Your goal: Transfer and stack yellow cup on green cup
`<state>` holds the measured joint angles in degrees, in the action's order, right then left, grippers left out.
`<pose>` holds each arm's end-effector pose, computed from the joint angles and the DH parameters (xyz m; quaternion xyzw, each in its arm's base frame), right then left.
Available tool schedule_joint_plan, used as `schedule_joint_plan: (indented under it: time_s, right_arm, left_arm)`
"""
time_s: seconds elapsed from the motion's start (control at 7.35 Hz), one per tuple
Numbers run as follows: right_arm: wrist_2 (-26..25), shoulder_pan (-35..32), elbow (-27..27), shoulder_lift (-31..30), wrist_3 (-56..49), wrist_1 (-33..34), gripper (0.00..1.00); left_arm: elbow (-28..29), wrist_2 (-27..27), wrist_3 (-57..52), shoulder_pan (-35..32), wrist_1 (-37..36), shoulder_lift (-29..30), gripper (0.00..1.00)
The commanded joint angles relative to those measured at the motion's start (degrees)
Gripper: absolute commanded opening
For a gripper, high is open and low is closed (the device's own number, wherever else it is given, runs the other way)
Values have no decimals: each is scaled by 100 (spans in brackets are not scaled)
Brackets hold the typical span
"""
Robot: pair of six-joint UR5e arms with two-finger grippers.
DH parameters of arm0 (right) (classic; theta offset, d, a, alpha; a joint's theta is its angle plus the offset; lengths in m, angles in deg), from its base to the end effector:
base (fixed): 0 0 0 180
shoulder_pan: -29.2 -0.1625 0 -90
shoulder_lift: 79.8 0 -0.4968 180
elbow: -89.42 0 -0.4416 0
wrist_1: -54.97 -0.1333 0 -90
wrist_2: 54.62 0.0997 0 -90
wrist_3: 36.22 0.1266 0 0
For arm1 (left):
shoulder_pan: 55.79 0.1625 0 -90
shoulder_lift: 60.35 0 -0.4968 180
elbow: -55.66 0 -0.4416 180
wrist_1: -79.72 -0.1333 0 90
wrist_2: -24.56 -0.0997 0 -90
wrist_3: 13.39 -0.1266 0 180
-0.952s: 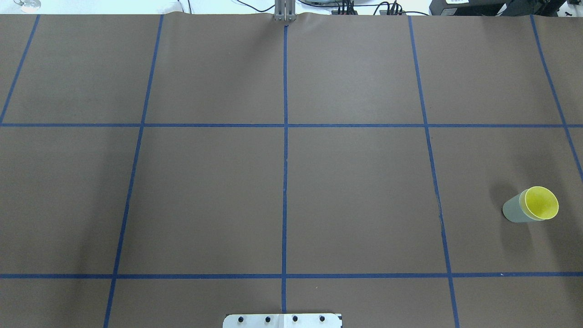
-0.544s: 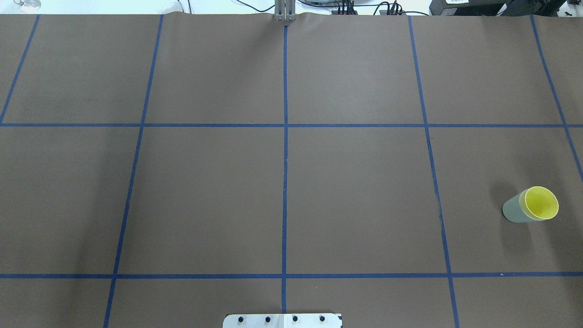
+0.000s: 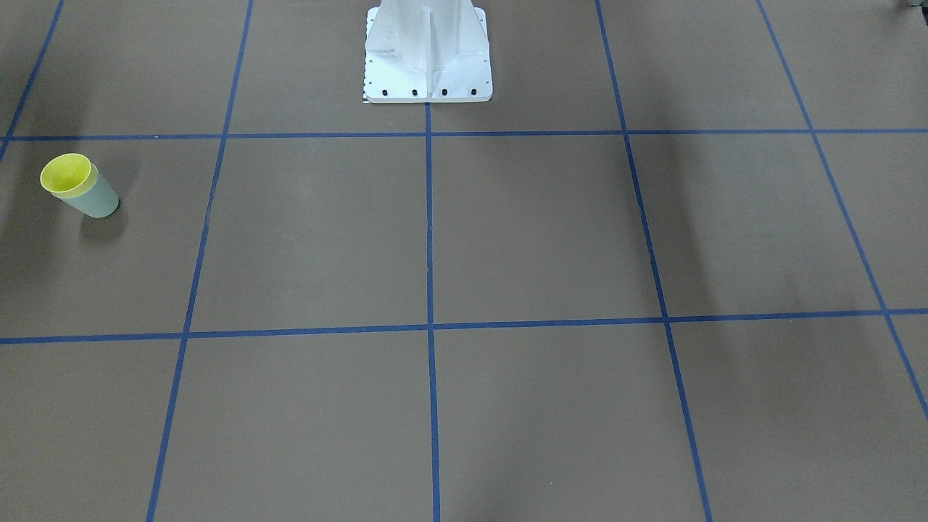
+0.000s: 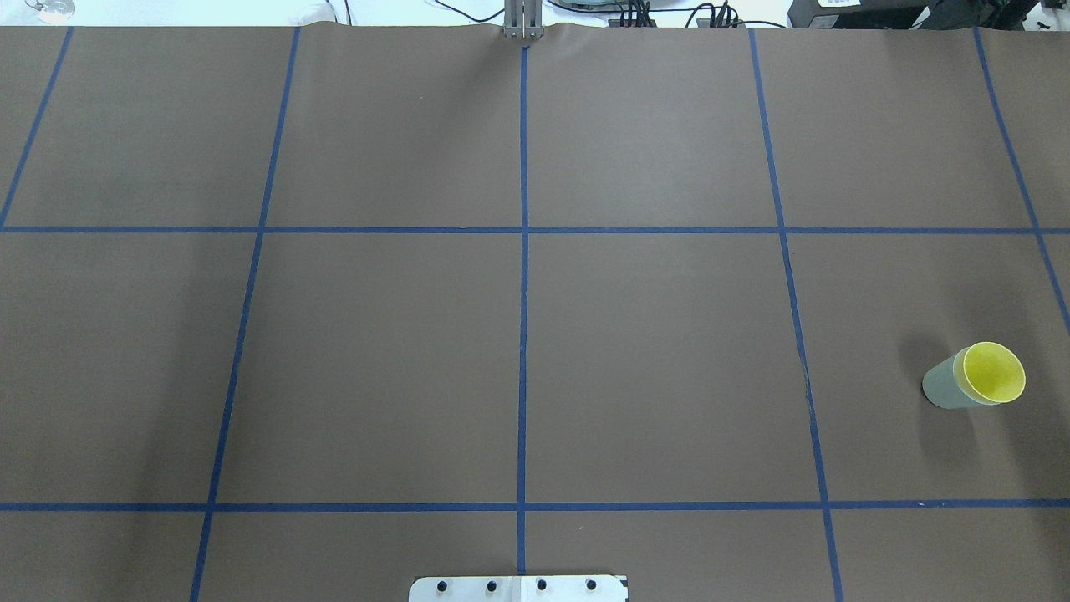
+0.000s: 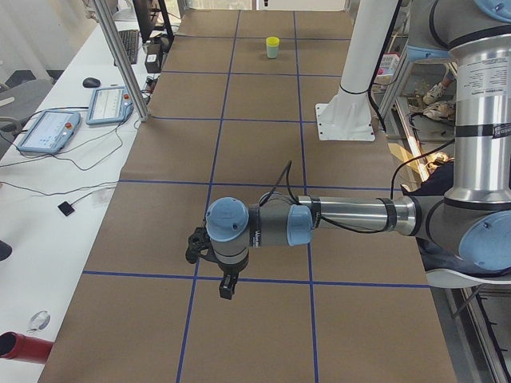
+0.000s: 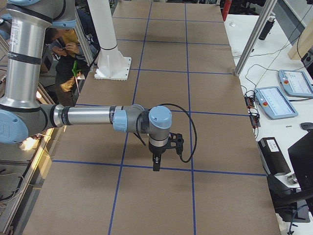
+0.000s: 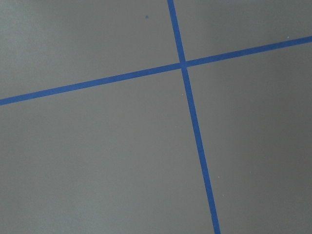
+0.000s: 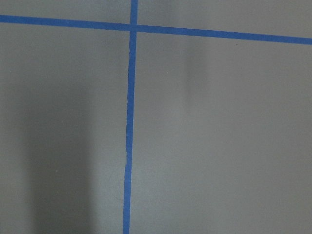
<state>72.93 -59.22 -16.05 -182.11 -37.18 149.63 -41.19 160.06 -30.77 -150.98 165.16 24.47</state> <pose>0.0442 -0.4334 0.7265 -0.0141 -0.3218 -0.0168 0.9466 -0.0873 -0.4858 0.7381 0.0528 0.3837 0.0882 0.9177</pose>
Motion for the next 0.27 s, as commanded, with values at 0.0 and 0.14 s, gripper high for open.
schedule_joint_plan:
  time_s: [0.0, 0.14]
  right_arm:
    - [7, 0, 53, -8, 0, 0, 100]
    - [7, 0, 62, -9, 0, 0, 100]
  left_arm:
    - [9, -7, 7, 0, -1, 0, 100]
    - [17, -24, 16, 0, -1, 0, 100]
